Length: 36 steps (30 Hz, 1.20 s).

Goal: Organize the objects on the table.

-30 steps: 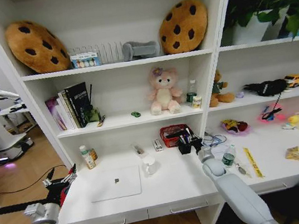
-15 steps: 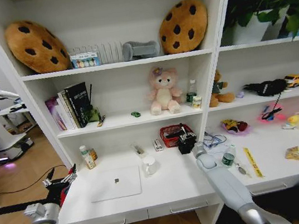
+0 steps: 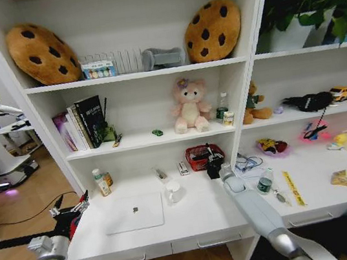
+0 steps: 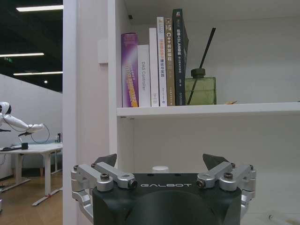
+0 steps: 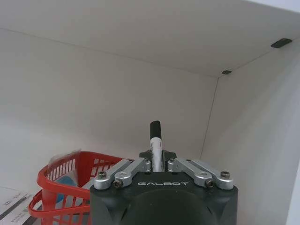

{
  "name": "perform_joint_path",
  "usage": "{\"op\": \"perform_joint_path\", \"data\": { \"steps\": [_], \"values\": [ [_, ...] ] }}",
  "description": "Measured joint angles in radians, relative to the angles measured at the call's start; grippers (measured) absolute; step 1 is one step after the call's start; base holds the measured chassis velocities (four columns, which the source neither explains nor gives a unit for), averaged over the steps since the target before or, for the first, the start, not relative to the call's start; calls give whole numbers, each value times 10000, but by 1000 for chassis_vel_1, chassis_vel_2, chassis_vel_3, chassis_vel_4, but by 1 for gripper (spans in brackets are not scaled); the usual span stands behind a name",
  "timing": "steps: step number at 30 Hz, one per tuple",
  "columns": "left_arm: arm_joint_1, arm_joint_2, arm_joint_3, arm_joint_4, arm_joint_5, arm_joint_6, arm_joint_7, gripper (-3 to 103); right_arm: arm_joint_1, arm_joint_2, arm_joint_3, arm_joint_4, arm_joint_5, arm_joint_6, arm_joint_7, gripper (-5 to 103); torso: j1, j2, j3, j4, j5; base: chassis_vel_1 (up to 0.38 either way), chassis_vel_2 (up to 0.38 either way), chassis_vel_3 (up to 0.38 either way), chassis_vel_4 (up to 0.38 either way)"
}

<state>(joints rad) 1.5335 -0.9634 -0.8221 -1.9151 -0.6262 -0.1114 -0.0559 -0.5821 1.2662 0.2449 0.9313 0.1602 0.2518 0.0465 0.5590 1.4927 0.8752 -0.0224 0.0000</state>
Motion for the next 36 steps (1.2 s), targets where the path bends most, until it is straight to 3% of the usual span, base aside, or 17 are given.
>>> {"op": "perform_joint_path", "data": {
  "steps": [4, 9, 12, 14, 15, 16, 18, 22, 24, 26, 27, 36],
  "values": [
    [0, 0, 0, 0, 0, 0, 0, 100, 67, 67, -28, -182, -22, 20, 4, 13, 0, 0, 0, 0, 0, 0, 0, 0, 0],
    [0, 0, 0, 0, 0, 0, 0, 100, 97, 163, -64, -314, -99, 7, 51, 34, 0, 0, 0, 1, 0, 0, 0, 0, 0],
    [0, 0, 0, 0, 0, 0, 0, 100, 97, 169, -64, -314, -112, 1, 57, 40, 0, 0, 0, 1, 0, 0, 0, 0, 0],
    [0, 0, 0, 0, 0, -1, 0, 100, 55, 178, -61, -303, -141, -19, 83, 51, 0, -1, 0, 1, 1, 0, 0, 0, 0],
    [0, 0, 0, 0, 0, 0, 0, 100, -12, 170, -46, -202, -145, -40, 111, 61, 1, 0, 0, 1, 1, 0, 0, 0, 0],
    [0, 0, 0, 0, 0, 0, 0, 100, -12, 170, -46, -202, -145, -40, 111, 61, 1, 0, 0, 1, 1, 0, 0, 0, 0],
    [0, 0, 0, 0, 0, 0, 0, 100, -223, 107, -13, 105, -144, -53, 160, 73, 0, 0, 0, 0, 2, 0, 0, 0, 0],
    [0, 0, 0, 0, 0, -1, 0, 100, -338, 46, 16, 324, -109, -47, 216, 78, 0, 0, 0, 0, 0, 0, 0, 0, 0],
    [0, 0, 0, 0, 0, 0, 0, 100, -453, -62, 45, 615, -38, 17, 219, 94, 0, 0, 0, 1, 1, 0, 0, 0, 0],
    [0, 0, 0, 0, 0, -1, 0, 100, -514, -113, 59, 781, 17, 53, 213, 94, 0, 0, 0, 1, 1, 0, 0, 0, 0],
    [0, 0, 0, 0, 0, 0, 0, 100, -660, -217, 87, 1093, 103, 68, 208, 99, 0, 0, 0, 2, 1, 0, 0, 0, 0],
    [0, 0, 0, 0, 0, 0, 0, 100, -1965, -990, 297, 3009, 730, -29, 222, 100, 0, 0, 0, 2, 2, 0, 0, 0, 0]
  ]
}}
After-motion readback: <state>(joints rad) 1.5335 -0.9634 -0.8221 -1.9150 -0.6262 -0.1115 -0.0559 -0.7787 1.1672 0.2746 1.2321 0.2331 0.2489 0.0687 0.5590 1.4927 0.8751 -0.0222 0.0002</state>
